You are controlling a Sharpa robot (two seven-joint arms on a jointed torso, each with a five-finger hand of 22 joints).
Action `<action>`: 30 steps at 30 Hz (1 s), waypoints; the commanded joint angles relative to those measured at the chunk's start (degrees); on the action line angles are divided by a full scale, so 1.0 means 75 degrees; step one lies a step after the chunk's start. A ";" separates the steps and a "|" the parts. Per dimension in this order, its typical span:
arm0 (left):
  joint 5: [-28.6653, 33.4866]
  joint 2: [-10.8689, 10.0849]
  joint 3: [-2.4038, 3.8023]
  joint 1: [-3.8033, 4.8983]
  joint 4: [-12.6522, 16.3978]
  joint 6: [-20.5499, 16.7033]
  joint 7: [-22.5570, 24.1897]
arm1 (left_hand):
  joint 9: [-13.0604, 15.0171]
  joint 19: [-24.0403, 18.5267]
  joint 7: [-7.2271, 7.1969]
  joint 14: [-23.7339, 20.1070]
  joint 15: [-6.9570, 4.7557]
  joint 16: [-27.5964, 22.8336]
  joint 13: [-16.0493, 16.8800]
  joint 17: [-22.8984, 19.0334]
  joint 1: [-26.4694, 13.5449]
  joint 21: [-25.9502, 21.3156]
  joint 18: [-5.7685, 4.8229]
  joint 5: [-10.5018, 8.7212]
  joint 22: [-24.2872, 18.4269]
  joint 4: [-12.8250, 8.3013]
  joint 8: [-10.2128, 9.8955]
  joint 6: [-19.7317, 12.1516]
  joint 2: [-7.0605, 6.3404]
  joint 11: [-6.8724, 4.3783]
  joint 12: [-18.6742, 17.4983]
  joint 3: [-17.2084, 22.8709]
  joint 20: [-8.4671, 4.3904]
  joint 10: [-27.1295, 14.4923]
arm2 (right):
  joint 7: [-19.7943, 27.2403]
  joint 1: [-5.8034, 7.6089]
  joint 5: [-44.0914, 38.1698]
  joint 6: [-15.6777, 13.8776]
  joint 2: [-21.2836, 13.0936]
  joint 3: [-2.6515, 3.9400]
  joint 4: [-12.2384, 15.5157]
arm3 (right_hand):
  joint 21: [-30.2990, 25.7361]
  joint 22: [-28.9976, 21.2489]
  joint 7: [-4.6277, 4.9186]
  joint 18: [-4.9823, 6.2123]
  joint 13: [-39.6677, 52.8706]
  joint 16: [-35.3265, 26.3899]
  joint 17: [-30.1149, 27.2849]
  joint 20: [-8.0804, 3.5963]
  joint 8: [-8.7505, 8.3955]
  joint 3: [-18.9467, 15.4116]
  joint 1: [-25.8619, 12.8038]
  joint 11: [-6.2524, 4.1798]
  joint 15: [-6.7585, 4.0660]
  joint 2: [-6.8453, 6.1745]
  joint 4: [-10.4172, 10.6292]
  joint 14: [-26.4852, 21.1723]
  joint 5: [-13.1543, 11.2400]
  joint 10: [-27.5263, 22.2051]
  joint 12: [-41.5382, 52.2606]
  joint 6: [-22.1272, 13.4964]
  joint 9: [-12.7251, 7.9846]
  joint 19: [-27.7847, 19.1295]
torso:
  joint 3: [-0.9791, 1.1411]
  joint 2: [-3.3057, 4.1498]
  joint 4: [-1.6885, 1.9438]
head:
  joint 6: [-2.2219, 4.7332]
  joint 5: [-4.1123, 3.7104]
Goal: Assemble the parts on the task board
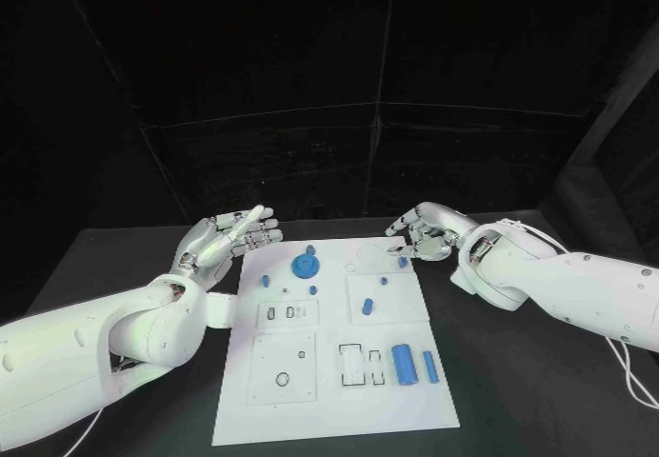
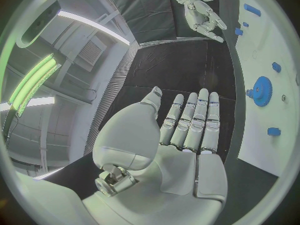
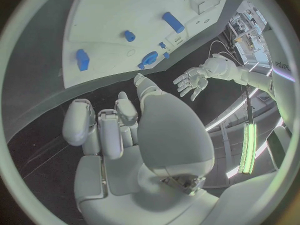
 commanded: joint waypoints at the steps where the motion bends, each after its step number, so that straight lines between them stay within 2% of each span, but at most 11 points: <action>1: -0.0044 0.0022 0.0007 0.0011 -0.0019 0.0036 0.0034 | 0.0010 0.0013 0.0462 0.0050 0.0002 -0.0039 0.0003 -0.0006 -0.0041 -0.0039 0.0092 -0.0024 -0.0014 -0.0044 -0.0026 -0.0014 0.0032 -0.0002 0.0041 0.0004 -0.0003 -0.0002 | 0.0844 -0.0011 0.0967 -0.0127 -0.0073 0.0001 -0.0181 | -0.0012 -0.0006 0.0018 -0.0027 0.0009 0.0039 0.0376 -0.0040 0.0020 -0.0026 0.0066 -0.0059 -0.0047 -0.0017 -0.0061 0.0466 0.0068 0.0011 0.0044 0.0054 0.0006 -0.0005 | 0.0035 0.0002 -0.0028 | -0.0015 -0.0042; 3: -0.0044 0.0035 0.0007 0.0011 -0.0031 0.0042 0.0030 | 0.0010 0.0012 0.0463 0.0052 0.0002 -0.0041 0.0003 -0.0006 -0.0049 -0.0044 0.0092 -0.0024 -0.0014 -0.0039 -0.0026 -0.0014 0.0036 -0.0001 0.0042 0.0004 -0.0003 -0.0001 | 0.0912 -0.0049 0.1005 -0.0111 -0.0104 0.0000 -0.0317 | -0.0017 -0.0017 0.0019 -0.0025 0.0004 0.0040 0.0380 -0.0041 0.0011 -0.0043 0.0093 -0.0058 -0.0047 -0.0031 -0.0089 0.0466 0.0088 0.0004 0.0037 0.0043 0.0002 -0.0012 | 0.0014 0.0005 -0.0003 | -0.0024 -0.0077; 4: -0.0044 0.0043 0.0007 0.0010 -0.0038 0.0045 0.0028 | 0.0010 0.0011 0.0463 0.0054 0.0002 -0.0041 0.0003 -0.0006 -0.0054 -0.0048 0.0092 -0.0024 -0.0014 -0.0036 -0.0026 -0.0014 0.0038 -0.0001 0.0043 0.0003 -0.0003 -0.0001 | 0.0940 -0.0072 0.1014 -0.0095 -0.0110 0.0000 -0.0398 | -0.0015 -0.0010 0.0020 -0.0027 0.0005 0.0040 0.0382 -0.0041 0.0009 -0.0047 0.0110 -0.0058 -0.0046 -0.0032 -0.0104 0.0466 0.0095 0.0003 0.0036 0.0040 0.0001 -0.0009 | 0.0022 0.0005 -0.0005 | -0.0024 -0.0079; 5: -0.0044 0.0050 0.0007 0.0010 -0.0045 0.0049 0.0027 | 0.0010 0.0011 0.0463 0.0054 0.0002 -0.0042 0.0003 -0.0006 -0.0056 -0.0049 0.0092 -0.0024 -0.0014 -0.0035 -0.0026 -0.0014 0.0039 0.0000 0.0044 0.0003 -0.0003 -0.0001 | 0.0964 -0.0094 0.1021 -0.0069 -0.0109 0.0000 -0.0481 | -0.0016 -0.0012 0.0020 -0.0026 0.0003 0.0041 0.0385 -0.0042 0.0008 -0.0048 0.0129 -0.0058 -0.0047 -0.0029 -0.0119 0.0467 0.0101 0.0000 0.0033 0.0039 0.0000 -0.0011 | 0.0000 0.0003 0.0006 | -0.0035 -0.0091; 6: -0.0044 0.0059 0.0007 0.0009 -0.0052 0.0054 0.0025 | 0.0010 0.0011 0.0463 0.0054 0.0002 -0.0042 0.0003 -0.0006 -0.0056 -0.0049 0.0092 -0.0024 -0.0014 -0.0035 -0.0026 -0.0014 0.0039 0.0000 0.0044 0.0003 -0.0003 -0.0001 | 0.0987 -0.0113 0.1026 -0.0035 -0.0101 0.0000 -0.0564 | -0.0018 -0.0016 0.0021 -0.0026 0.0001 0.0044 0.0392 -0.0042 0.0009 -0.0048 0.0147 -0.0058 -0.0047 -0.0026 -0.0134 0.0468 0.0106 -0.0003 0.0030 0.0040 0.0000 -0.0014 | -0.0004 0.0003 0.0008 | -0.0036 -0.0093; 12: -0.0044 0.0108 0.0006 0.0006 -0.0095 0.0072 0.0015 | 0.0010 0.0011 0.0464 0.0055 0.0002 -0.0043 0.0003 -0.0006 -0.0062 -0.0052 0.0092 -0.0024 -0.0014 -0.0031 -0.0025 -0.0014 0.0042 0.0000 0.0044 0.0003 -0.0003 -0.0001 | 0.1042 -0.0255 0.1013 0.0221 -0.0063 -0.0001 -0.0908 | -0.0021 -0.0023 0.0019 -0.0025 0.0004 0.0042 0.0389 -0.0042 0.0013 -0.0049 0.0187 -0.0060 -0.0047 -0.0013 -0.0168 0.0467 0.0114 -0.0004 0.0032 0.0051 0.0002 -0.0019 | -0.0006 0.0005 0.0040 | -0.0069 -0.0094; 15: -0.0044 0.0122 0.0005 0.0004 -0.0118 0.0078 0.0013 | 0.0010 0.0011 0.0464 0.0055 0.0002 -0.0043 0.0003 -0.0006 -0.0064 -0.0053 0.0092 -0.0025 -0.0014 -0.0030 -0.0025 -0.0014 0.0042 0.0000 0.0045 0.0003 -0.0003 -0.0001 | 0.1051 -0.0342 0.0977 0.0336 -0.0026 -0.0001 -0.1035 | -0.0022 -0.0025 0.0019 -0.0024 -0.0005 0.0042 0.0390 -0.0042 0.0015 -0.0050 0.0203 -0.0060 -0.0047 -0.0011 -0.0182 0.0466 0.0113 -0.0011 0.0021 0.0055 0.0002 -0.0021 | -0.0013 0.0000 0.0004 | -0.0101 -0.0062; 21: -0.0044 0.0141 0.0005 0.0001 -0.0142 0.0094 -0.0002 | 0.0010 0.0013 0.0463 0.0056 0.0002 -0.0044 0.0002 -0.0006 -0.0066 -0.0055 0.0093 -0.0025 -0.0014 -0.0029 -0.0025 -0.0013 0.0043 0.0000 0.0045 0.0003 -0.0003 -0.0001 | 0.1052 -0.0454 0.0830 0.0508 0.0015 -0.0001 -0.1180 | -0.0026 -0.0033 0.0018 -0.0022 -0.0009 0.0040 0.0390 -0.0043 0.0017 -0.0052 0.0239 -0.0061 -0.0048 -0.0006 -0.0215 0.0465 0.0111 -0.0018 0.0014 0.0062 0.0002 -0.0027 | -0.0017 -0.0004 0.0009 | -0.0133 -0.0082; 30: -0.0043 0.0160 0.0004 -0.0004 -0.0185 0.0104 -0.0039 | 0.0010 0.0016 0.0462 0.0058 0.0002 -0.0045 0.0002 -0.0006 -0.0069 -0.0057 0.0094 -0.0025 -0.0013 -0.0028 -0.0025 -0.0013 0.0044 -0.0001 0.0047 0.0003 -0.0004 -0.0001 | 0.1062 -0.0503 0.0765 0.0652 0.0079 -0.0001 -0.1331 | -0.0027 -0.0035 0.0018 -0.0022 -0.0009 0.0041 0.0394 -0.0043 0.0018 -0.0057 0.0258 -0.0061 -0.0048 -0.0010 -0.0236 0.0465 0.0112 -0.0022 0.0013 0.0067 0.0003 -0.0029 | -0.0018 -0.0008 0.0010 | -0.0177 -0.0071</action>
